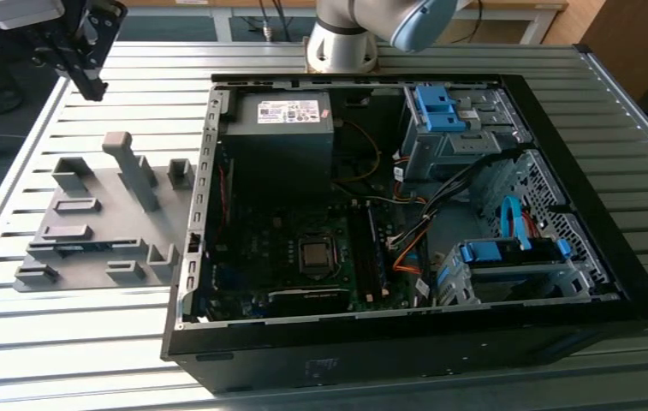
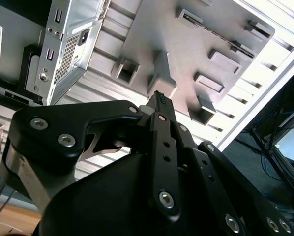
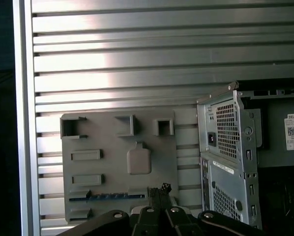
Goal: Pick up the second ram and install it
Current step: 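Reach for the second ram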
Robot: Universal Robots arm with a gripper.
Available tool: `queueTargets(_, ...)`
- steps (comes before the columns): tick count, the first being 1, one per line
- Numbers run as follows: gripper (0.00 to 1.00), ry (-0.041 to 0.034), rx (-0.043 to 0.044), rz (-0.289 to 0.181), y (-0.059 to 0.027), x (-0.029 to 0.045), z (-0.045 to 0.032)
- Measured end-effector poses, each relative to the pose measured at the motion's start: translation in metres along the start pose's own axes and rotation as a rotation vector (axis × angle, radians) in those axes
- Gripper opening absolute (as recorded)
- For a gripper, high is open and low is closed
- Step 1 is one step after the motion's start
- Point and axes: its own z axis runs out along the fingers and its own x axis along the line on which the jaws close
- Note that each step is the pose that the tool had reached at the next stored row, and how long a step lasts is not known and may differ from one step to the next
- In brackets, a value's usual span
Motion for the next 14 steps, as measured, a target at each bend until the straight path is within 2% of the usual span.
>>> queueTargets(14,0.11,0.0,0.0,0.0,-0.0009,0.0122,-0.0002)
